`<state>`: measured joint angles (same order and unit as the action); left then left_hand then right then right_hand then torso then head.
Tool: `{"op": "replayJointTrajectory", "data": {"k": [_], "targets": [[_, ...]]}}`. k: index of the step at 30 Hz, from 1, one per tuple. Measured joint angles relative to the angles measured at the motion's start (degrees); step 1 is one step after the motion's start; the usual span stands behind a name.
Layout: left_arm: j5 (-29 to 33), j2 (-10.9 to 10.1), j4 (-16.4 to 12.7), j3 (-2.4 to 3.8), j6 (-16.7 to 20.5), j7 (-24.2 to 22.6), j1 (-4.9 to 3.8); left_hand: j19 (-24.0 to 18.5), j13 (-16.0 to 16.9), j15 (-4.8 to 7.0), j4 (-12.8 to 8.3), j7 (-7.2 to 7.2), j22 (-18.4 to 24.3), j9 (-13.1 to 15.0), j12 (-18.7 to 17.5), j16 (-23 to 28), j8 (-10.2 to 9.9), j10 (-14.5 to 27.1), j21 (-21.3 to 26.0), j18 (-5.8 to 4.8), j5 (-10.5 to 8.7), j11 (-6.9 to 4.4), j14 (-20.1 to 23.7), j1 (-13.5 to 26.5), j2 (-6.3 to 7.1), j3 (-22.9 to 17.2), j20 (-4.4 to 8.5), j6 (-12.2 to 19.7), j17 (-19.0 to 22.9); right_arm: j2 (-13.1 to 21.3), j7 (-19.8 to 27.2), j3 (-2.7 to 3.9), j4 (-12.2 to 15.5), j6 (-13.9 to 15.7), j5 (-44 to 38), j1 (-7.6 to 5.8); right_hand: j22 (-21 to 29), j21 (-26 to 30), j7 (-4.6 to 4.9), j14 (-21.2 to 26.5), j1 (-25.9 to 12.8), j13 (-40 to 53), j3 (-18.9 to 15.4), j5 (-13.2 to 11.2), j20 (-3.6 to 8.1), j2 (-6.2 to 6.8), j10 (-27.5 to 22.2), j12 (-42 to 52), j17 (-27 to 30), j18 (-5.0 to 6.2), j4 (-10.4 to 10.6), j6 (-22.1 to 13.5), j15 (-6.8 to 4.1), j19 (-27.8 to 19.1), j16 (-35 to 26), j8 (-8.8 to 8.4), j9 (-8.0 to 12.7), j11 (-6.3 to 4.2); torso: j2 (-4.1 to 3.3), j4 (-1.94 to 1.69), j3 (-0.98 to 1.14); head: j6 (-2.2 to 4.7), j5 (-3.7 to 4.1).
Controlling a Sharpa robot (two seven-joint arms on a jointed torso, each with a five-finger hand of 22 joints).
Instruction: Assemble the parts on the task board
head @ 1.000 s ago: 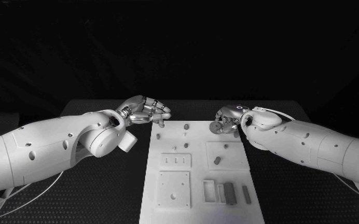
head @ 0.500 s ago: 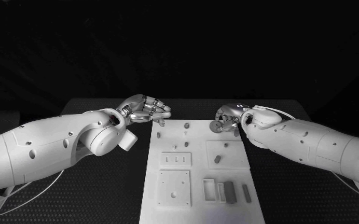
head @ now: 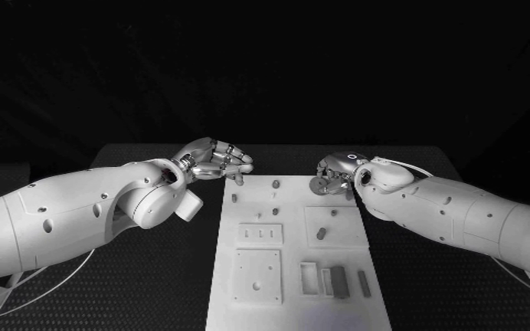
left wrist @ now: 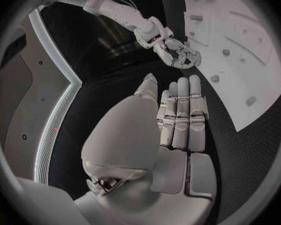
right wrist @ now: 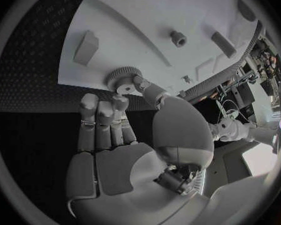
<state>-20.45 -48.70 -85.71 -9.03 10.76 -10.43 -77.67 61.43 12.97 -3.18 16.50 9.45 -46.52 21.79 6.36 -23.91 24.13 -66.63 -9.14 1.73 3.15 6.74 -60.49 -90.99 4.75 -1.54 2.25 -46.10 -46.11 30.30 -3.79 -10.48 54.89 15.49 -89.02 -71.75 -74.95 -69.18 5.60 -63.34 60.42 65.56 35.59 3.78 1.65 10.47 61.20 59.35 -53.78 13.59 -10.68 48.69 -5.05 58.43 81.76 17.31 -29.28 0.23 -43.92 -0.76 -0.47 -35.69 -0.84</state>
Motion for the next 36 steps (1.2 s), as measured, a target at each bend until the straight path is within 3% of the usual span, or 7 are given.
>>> {"op": "replayJointTrajectory", "data": {"k": [16,21,30,36], "targets": [[0.00,-0.17,-0.03,0.00,0.00,0.04,0.00,0.00,0.04,0.00,0.00,0.21,-0.05,0.00,0.00,0.00,0.00,0.00,0.22,-0.01,0.00,0.00,0.00,0.00,0.00,0.00,0.00,-0.20,0.01,-0.06,0.00,-0.15,0.09,1.76,-2.32,0.50,0.00,-0.61,0.00,-0.89,-0.25,-1.20,0.40,0.00,0.49,-0.57,0.01,0.76,-0.42,-0.34,-0.40,0.00,-0.45,0.53,0.23,1.16,-0.65,0.01,0.04,0.01,-0.01,-0.34,0.00],[0.00,-0.18,-0.02,0.00,0.00,0.06,0.00,0.00,0.10,0.00,0.00,0.21,-0.05,0.00,0.00,0.00,0.00,0.00,0.22,-0.01,0.00,0.00,0.00,0.00,0.00,0.00,0.00,-0.20,-0.05,0.02,0.00,-0.12,0.07,1.61,-2.32,0.47,0.00,-0.60,-0.47,-0.63,-1.54,-1.67,0.24,0.00,0.49,0.32,0.01,0.76,-0.51,-0.35,0.12,0.47,-0.20,0.53,-0.29,0.11,-0.58,0.01,0.03,-0.01,0.01,-0.35,0.02],[0.00,-0.21,-0.09,0.00,0.00,0.11,0.00,0.00,0.09,0.00,0.00,0.21,-0.09,0.00,0.00,0.00,0.00,0.00,0.22,-0.02,0.00,0.00,0.00,0.00,0.00,0.00,0.00,-0.20,-0.05,0.03,-0.02,-0.04,0.04,1.14,-1.65,0.40,0.00,-0.20,-0.54,-0.35,-2.56,-2.10,0.26,0.00,0.35,0.38,0.01,0.76,-0.65,-0.35,0.95,0.54,0.08,0.41,-0.68,-0.60,-0.39,0.02,0.02,0.01,0.02,-0.30,0.08],[0.00,-0.35,-0.19,0.00,-0.01,0.15,0.00,0.00,0.15,0.00,0.00,0.21,-0.15,0.00,-0.22,0.20,0.00,0.21,0.22,-0.03,0.00,0.21,0.00,0.23,-0.23,0.00,0.00,-0.20,-0.10,0.02,-0.10,0.01,0.02,0.59,-1.29,0.30,0.00,0.23,0.13,0.08,-4.01,-2.50,0.23,0.00,0.19,0.69,-0.72,0.76,-0.71,-0.34,2.00,-0.13,0.50,-0.20,-1.08,-0.97,-0.39,0.08,0.01,0.00,0.03,-0.30,0.10]]}}
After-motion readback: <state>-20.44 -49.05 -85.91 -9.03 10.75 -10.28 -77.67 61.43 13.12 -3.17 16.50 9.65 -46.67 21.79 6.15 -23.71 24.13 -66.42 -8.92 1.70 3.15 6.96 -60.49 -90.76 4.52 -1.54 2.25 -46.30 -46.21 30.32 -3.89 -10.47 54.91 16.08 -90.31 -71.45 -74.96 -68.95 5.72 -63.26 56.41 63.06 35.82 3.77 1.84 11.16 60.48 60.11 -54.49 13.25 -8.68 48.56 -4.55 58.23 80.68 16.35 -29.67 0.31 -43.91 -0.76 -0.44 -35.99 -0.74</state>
